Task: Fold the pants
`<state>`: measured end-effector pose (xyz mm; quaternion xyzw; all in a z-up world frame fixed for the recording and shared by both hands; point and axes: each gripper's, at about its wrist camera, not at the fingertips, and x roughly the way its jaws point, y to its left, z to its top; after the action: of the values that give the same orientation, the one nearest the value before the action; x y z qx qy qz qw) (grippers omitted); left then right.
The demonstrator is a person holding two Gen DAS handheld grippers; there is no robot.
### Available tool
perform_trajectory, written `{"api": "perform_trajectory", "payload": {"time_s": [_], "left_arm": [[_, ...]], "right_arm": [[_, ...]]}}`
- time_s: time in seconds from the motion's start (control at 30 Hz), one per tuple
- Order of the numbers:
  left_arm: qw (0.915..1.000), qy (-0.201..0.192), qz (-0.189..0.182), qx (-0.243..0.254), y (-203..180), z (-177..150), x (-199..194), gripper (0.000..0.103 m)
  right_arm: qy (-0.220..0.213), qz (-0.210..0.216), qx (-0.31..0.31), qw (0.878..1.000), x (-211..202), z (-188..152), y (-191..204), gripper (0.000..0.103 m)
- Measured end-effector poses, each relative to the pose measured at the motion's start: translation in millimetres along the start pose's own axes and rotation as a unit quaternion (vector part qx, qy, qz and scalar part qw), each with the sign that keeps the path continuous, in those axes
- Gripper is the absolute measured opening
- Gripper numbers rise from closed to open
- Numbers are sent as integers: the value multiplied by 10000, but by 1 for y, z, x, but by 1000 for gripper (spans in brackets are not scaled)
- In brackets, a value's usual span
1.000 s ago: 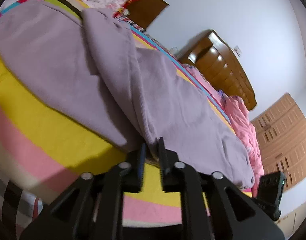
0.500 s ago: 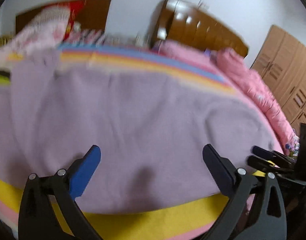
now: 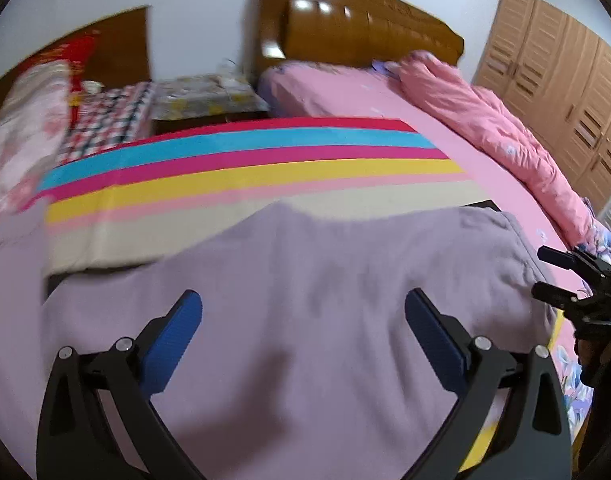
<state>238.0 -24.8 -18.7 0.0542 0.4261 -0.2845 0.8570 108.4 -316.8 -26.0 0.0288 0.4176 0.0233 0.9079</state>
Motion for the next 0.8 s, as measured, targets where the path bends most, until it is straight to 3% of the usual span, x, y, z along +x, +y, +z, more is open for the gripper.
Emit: {"api": "perform_trajectory", "payload": {"time_s": [0.1,0.17,0.23,0.37,0.5,0.57,0.63,0.7,0.8], "left_arm": [[9998,171,-47,1,7,21,46,101],[9992,321,248,62,9,22,76,101],[9970,437,618,141,15,16,102,101],[9949,400,928,71,18,23,113,102],[9925,260,1193,-46,17,29,108,100],[9952,-141,963,-14,4,30,87,101],[9958,-292,835,255,-13,38,82,101],[9934,-182,941,630,-29,41,94,101],[9924,278,1005,651,-31,39,126,101]], "right_arm": [[531,-508,-36,9973,29,1,-19,78],[941,-764,-278,9922,41,-18,-28,82],[906,-575,-245,9939,39,-33,-44,87],[984,-168,271,9946,33,-45,-73,92],[799,-368,145,9960,23,-40,-64,92],[367,-282,133,9988,0,-34,-51,92],[33,79,167,9998,-7,-19,-47,92],[36,350,93,9993,-3,-10,-43,92],[467,621,-14,9970,24,-6,-37,92]]}}
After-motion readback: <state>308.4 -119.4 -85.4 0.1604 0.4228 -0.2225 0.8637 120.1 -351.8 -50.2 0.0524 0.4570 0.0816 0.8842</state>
